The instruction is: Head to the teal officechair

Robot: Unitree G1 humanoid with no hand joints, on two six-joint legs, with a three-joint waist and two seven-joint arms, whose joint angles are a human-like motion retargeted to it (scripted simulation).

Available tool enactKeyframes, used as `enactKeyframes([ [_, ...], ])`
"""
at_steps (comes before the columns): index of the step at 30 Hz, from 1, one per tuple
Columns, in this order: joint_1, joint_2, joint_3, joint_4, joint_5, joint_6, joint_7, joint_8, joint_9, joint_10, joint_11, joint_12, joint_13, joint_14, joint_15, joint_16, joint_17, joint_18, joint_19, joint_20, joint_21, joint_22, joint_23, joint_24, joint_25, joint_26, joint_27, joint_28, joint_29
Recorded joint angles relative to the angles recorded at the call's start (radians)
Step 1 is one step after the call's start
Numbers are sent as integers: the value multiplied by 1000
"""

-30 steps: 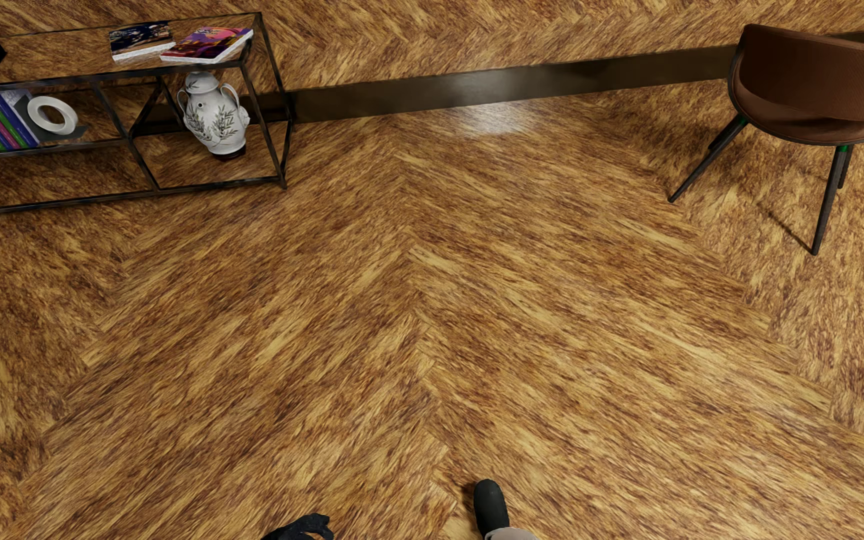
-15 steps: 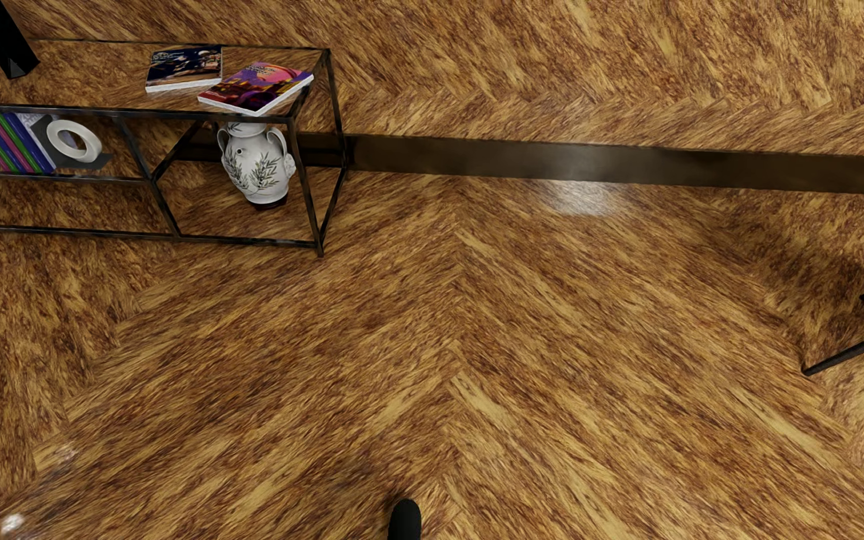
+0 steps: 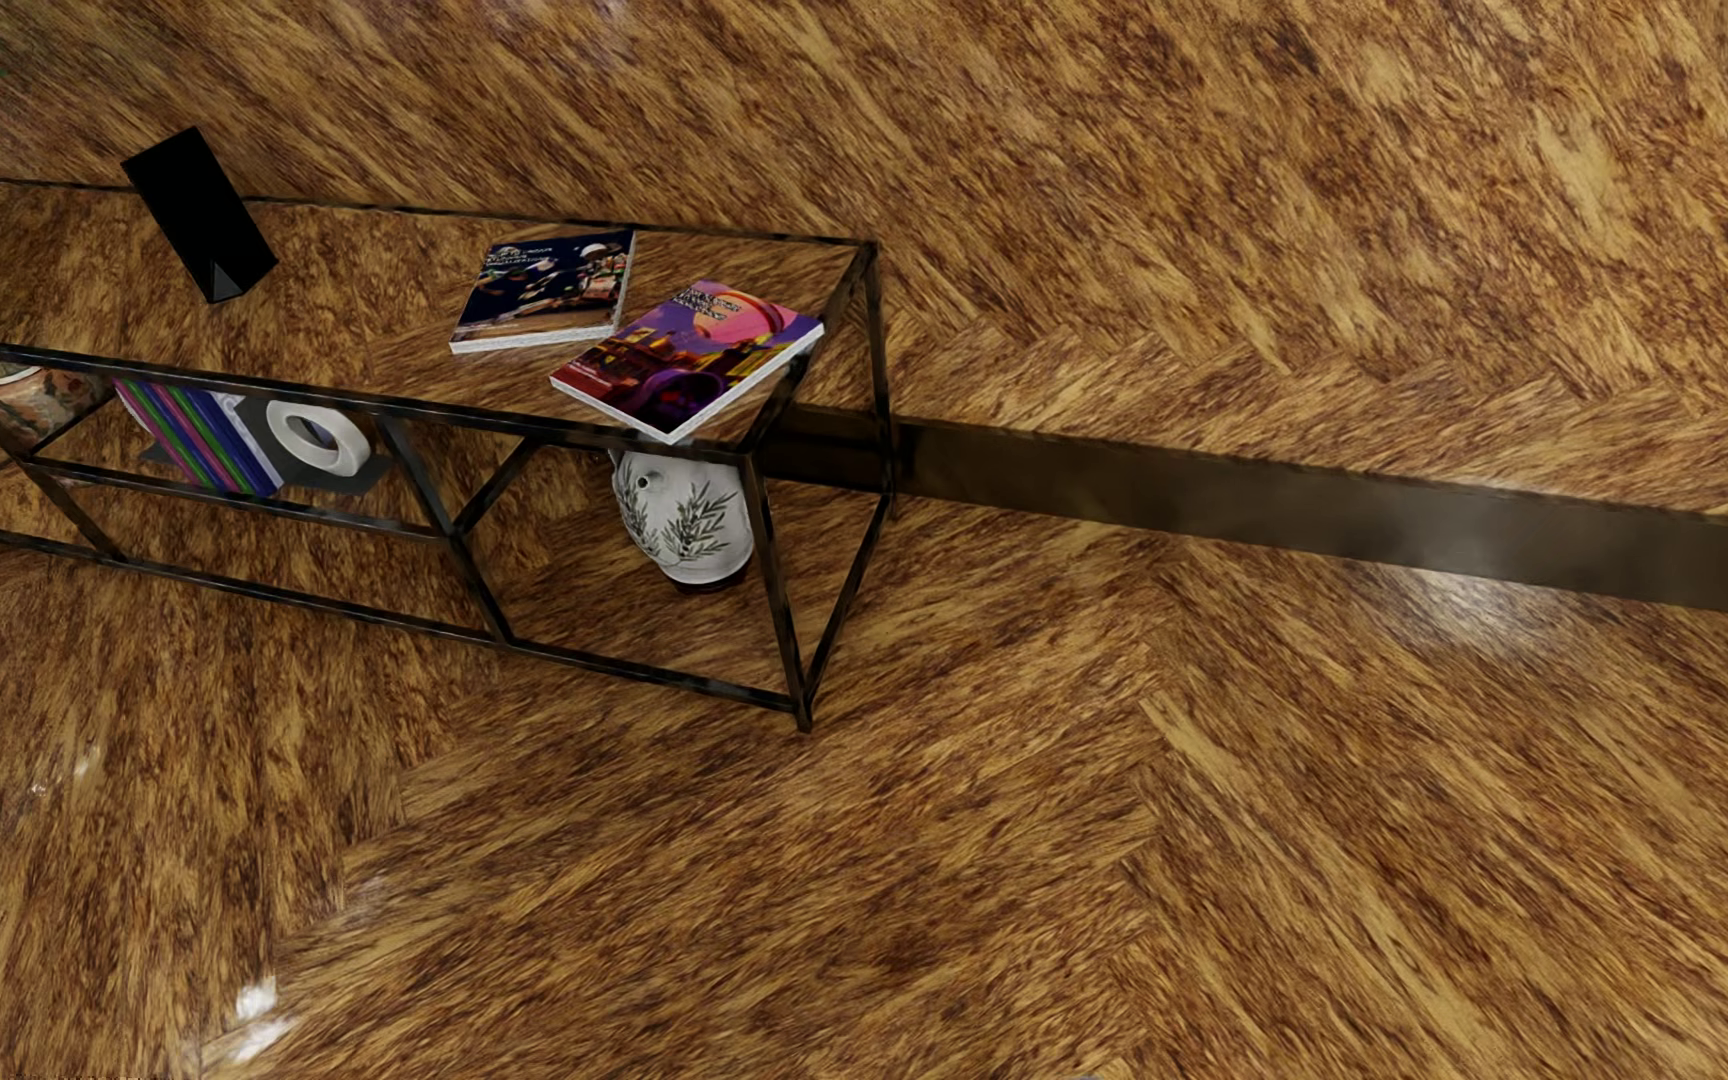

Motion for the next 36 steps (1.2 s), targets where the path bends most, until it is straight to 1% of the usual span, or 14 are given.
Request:
enactKeyframes([
  [3, -159, 113, 9, 58, -37, 56, 0, 0, 28, 213, 22, -44, -91, 392, -203, -72, -36, 0, 0, -50, 14, 32, 49, 0, 0, 0, 0, 0, 0],
  [4, -233, 152, 42, 77, -67, 60, 0, 0, 25, 234, 2, -30, -101, 423, -230, -79, -42, 0, 0, -64, -27, 11, 30, 0, 0, 0, 0, 0, 0],
  [8, -474, 346, 160, 168, -123, 23, 0, 0, 5, 115, -42, 62, -105, 353, -357, -95, -42, 0, 0, -162, -50, 93, -93, 0, 0, 0, 0, 0, 0],
  [12, -643, 535, 274, 221, -62, -12, 0, 0, -15, -130, -110, 167, -155, 162, -451, -65, -39, 0, 0, -211, -44, 196, -185, 0, 0, 0, 0, 0, 0],
  [13, -675, 556, 321, 242, -60, -24, 0, 0, -8, -137, -103, 186, -187, 164, -476, -55, -45, 0, 0, -241, -16, 227, -200, 0, 0, 0, 0, 0, 0],
  [15, -768, 618, 398, 247, -86, -62, 0, 0, 17, -3, -82, 220, -232, 450, -446, -45, -60, 0, 0, -265, -7, 283, -217, 0, 0, 0, 0, 0, 0],
  [17, -760, 619, 429, 188, -124, -100, 0, 0, 9, 78, 2, 210, -210, 435, -266, -47, -57, 0, 0, -324, -44, 339, -200, 0, 0, 0, 0, 0, 0],
  [19, -676, 455, 359, 132, -93, -109, 0, 0, -16, 91, 236, 235, -189, 300, -158, -53, -49, 0, 0, -278, -22, 307, -147, 0, 0, 0, 0, 0, 0],
  [23, -257, 87, 137, -13, 5, -118, 0, 0, 41, -118, 620, 103, -101, 110, -392, -43, -37, 0, 0, -243, 52, 165, -107, 0, 0, 0, 0, 0, 0],
  [29, 204, -233, -103, 53, 44, -113, 0, 0, -16, -289, -172, -126, 49, -181, -317, 3, -32, 0, 0, 78, 134, -150, -39, 0, 0, 0, 0, 0, 0],
  [31, 288, -275, -177, 127, 27, -110, 0, 0, -29, -266, -147, -156, 76, -146, -336, 11, -34, 0, 0, 139, 133, -205, -29, 0, 0, 0, 0, 0, 0],
  [33, 290, -333, -189, 239, 85, -48, 0, 0, -18, -88, 123, -124, 51, 73, -247, -27, -30, 0, 0, 158, 170, -172, 50, 0, 0, 0, 0, 0, 0],
  [35, 102, -230, -122, 231, 128, -55, 0, 0, -15, 368, 207, -83, 6, 349, -357, -32, -4, 0, 0, 97, 147, -94, 55, 0, 0, 0, 0, 0, 0],
  [36, -7, -135, -45, 233, 168, -46, 0, 0, -2, 581, 170, -79, -9, 338, -374, -38, 6, 0, 0, 34, 131, -40, 10, 0, 0, 0, 0, 0, 0],
])
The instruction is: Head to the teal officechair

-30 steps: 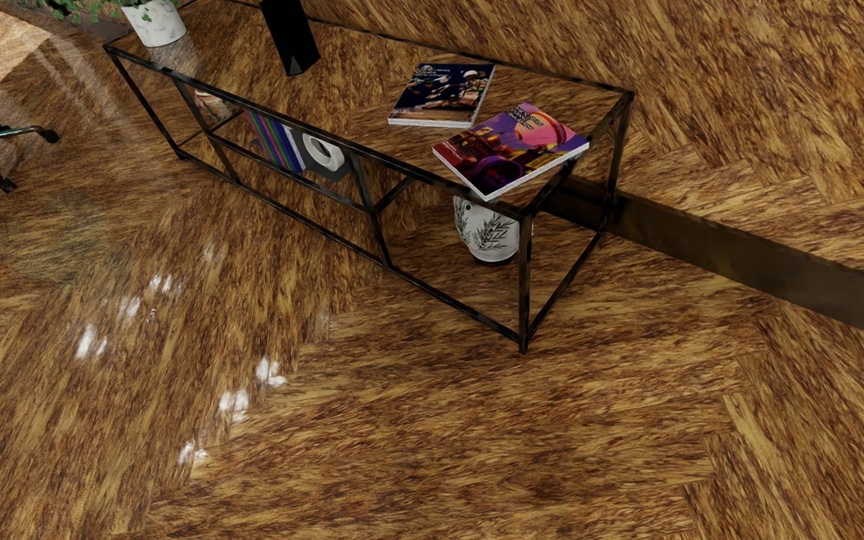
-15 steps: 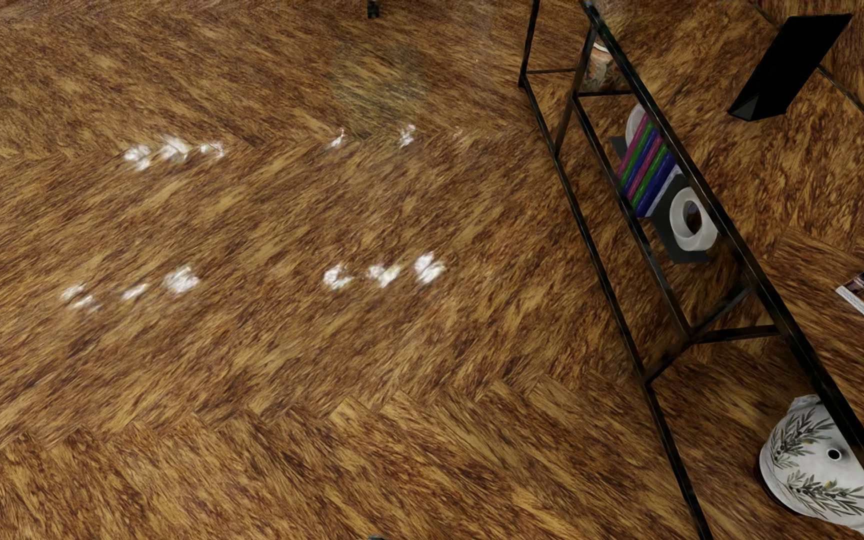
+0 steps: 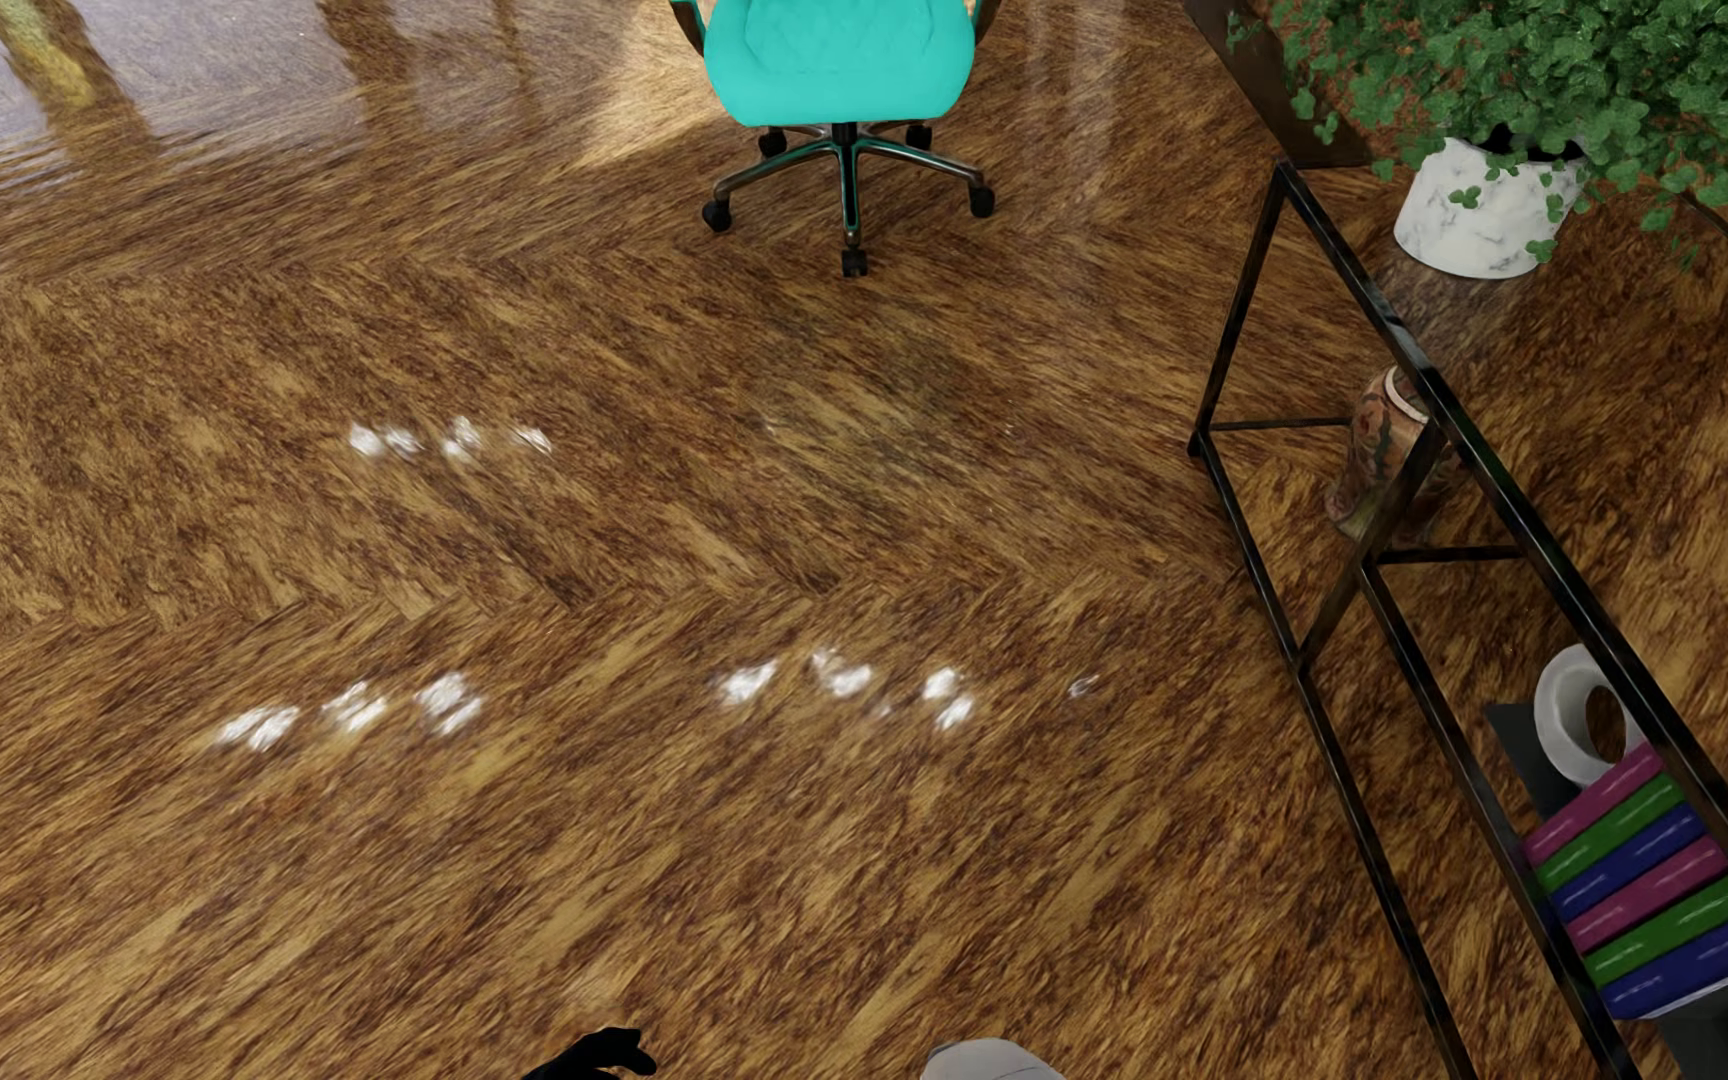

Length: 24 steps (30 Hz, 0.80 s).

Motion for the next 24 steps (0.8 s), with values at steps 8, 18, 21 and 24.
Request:
enactKeyframes([
  [8, -512, 665, 414, -92, -24, -70, 0, 0, -5, -821, -342, 300, -239, -230, -99, -24, -5, 0, 0, -305, -187, 307, -496, 0, 0, 0, 0, 0, 0],
  [18, -228, 300, 236, -248, -160, -78, 0, 0, 16, -674, 572, 180, -146, -47, 5, -25, 48, 0, 0, -289, -39, 220, 14, 0, 0, 0, 0, 0, 0],
  [21, 14, 137, 79, -187, -140, -37, 0, 0, 0, -787, 171, 59, -18, -244, 15, 7, 23, 0, 0, -121, -10, 32, 51, 0, 0, 0, 0, 0, 0],
  [24, 165, 59, 5, -167, -166, -45, 0, 0, -41, -847, -281, -64, 45, -410, 563, 20, 5, 0, 0, 67, -2, -75, 53, 0, 0, 0, 0, 0, 0],
])
